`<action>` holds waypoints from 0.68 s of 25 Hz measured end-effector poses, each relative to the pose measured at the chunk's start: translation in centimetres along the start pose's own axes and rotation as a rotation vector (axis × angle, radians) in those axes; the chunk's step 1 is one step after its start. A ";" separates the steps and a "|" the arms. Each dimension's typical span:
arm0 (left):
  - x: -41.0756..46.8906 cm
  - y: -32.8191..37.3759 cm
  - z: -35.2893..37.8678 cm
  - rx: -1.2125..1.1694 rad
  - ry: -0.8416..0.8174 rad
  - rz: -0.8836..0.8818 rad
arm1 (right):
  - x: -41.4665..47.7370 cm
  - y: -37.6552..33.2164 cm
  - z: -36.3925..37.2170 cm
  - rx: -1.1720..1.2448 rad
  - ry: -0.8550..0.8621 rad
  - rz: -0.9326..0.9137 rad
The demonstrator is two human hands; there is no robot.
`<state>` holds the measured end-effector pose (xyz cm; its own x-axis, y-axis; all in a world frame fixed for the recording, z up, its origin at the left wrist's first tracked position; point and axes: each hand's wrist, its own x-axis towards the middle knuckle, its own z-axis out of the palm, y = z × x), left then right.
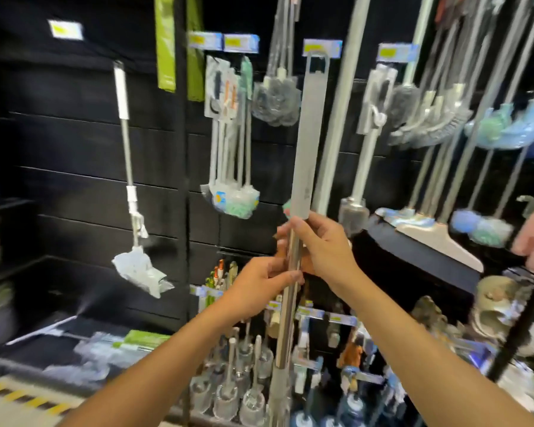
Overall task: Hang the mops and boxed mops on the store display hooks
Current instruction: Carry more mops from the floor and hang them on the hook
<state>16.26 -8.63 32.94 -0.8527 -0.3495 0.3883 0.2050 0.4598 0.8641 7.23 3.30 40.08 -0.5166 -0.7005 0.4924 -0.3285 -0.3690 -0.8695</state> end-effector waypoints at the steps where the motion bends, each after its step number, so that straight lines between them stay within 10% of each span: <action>1: -1.1 -1.0 -1.7 -0.009 0.025 -0.021 | 0.3 0.8 2.0 0.013 -0.030 0.003; 17: -12.5 -12.4 -34.6 0.165 0.279 -0.198 | 10.0 8.7 36.6 0.098 -0.232 0.058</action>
<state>40.96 -38.18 28.43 -0.6997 -0.6430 0.3113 -0.0498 0.4786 0.8766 28.15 -29.29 35.95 -0.3332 -0.8397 0.4289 -0.2197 -0.3732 -0.9014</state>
